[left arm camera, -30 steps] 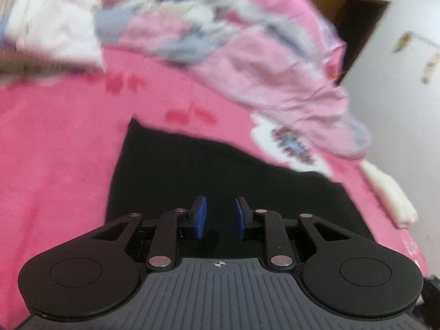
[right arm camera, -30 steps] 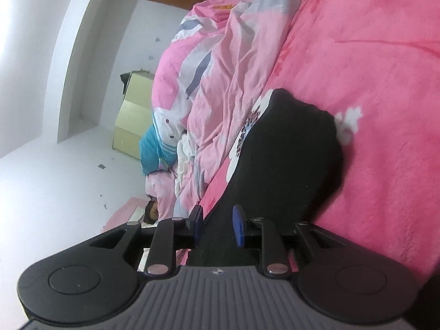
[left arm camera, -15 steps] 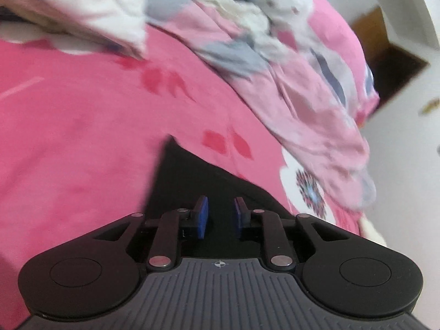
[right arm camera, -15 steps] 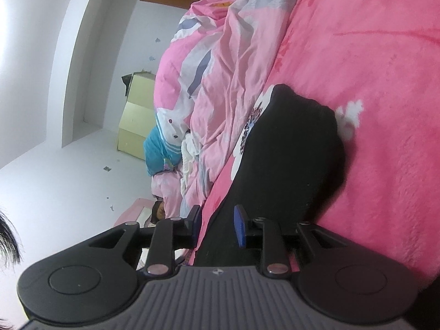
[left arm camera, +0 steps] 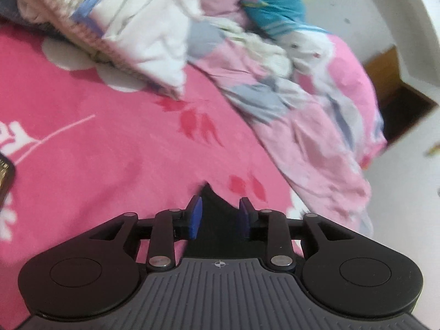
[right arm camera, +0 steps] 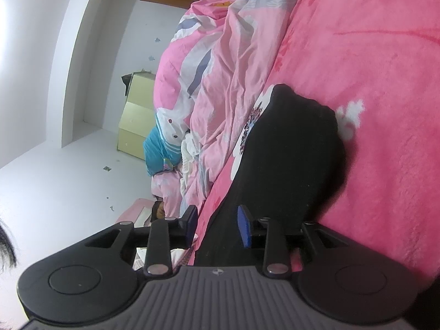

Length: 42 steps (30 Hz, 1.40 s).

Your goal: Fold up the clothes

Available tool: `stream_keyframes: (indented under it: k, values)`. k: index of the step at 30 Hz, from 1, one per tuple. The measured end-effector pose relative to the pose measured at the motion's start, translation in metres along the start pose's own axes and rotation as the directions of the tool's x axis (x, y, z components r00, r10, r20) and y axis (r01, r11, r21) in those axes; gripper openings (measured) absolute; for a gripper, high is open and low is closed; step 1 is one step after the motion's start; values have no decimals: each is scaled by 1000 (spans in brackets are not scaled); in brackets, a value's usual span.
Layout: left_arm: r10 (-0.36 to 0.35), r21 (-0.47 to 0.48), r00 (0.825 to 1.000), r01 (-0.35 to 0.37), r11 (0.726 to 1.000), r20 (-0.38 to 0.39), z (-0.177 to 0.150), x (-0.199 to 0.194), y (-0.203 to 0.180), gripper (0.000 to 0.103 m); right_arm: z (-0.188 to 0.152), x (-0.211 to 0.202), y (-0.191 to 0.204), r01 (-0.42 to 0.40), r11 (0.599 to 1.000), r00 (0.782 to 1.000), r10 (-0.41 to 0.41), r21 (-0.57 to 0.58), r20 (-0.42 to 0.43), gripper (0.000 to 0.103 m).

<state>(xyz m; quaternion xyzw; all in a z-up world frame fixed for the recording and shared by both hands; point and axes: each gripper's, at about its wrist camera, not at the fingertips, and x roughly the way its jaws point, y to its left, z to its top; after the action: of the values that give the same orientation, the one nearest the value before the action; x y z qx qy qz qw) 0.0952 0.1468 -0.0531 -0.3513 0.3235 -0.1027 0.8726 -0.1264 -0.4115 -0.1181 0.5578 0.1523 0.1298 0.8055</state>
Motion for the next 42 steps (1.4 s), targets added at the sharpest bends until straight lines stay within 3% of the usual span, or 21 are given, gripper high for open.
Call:
stream_keyframes:
  k: [4, 8, 13, 19, 22, 24, 27, 29, 33, 39, 42]
  values:
    - [-40, 128, 996, 49, 991, -74, -27, -20, -27, 33, -1, -1, 1, 7, 1000, 1000, -7, -6, 1, 35]
    - [-56, 260, 984, 99, 961, -167, -65, -35, -45, 34, -4, -3, 4, 24, 999, 1000, -24, -26, 0, 35]
    - [-6, 369, 974, 91, 925, -225, -111, -45, -41, 34, -5, -7, 8, 78, 996, 997, -78, -49, 6, 34]
    - [-5, 309, 973, 77, 948, -229, -132, -58, -11, 34, 2, -27, 8, 218, 976, 974, -217, -2, 59, 32]
    - [-22, 301, 976, 89, 950, -218, -134, -65, -6, 34, 11, -53, 6, 304, 952, 943, -305, 26, 134, 32]
    - [-30, 295, 976, 94, 951, -216, -135, -67, -3, 34, 17, -74, 1, 375, 925, 906, -380, 63, 187, 32]
    - [-39, 284, 976, 101, 953, -215, -135, -68, -1, 34, 20, -105, -9, 337, 924, 895, -373, 179, 244, 34]
    - [-41, 282, 976, 103, 954, -215, -135, -67, -1, 35, 19, -112, -4, 341, 923, 882, -380, 181, 278, 34]
    - [-36, 283, 976, 97, 954, -215, -137, -66, -2, 36, 19, -94, 5, 300, 942, 909, -331, 153, 252, 34]
    - [-51, 246, 974, 106, 964, -220, -136, -66, 3, 36, 22, -48, 15, 325, 942, 928, -334, 80, 166, 34]
    - [-67, 223, 972, 118, 968, -224, -135, -65, 7, 36, 23, -54, 7, 369, 921, 906, -386, 123, 175, 30]
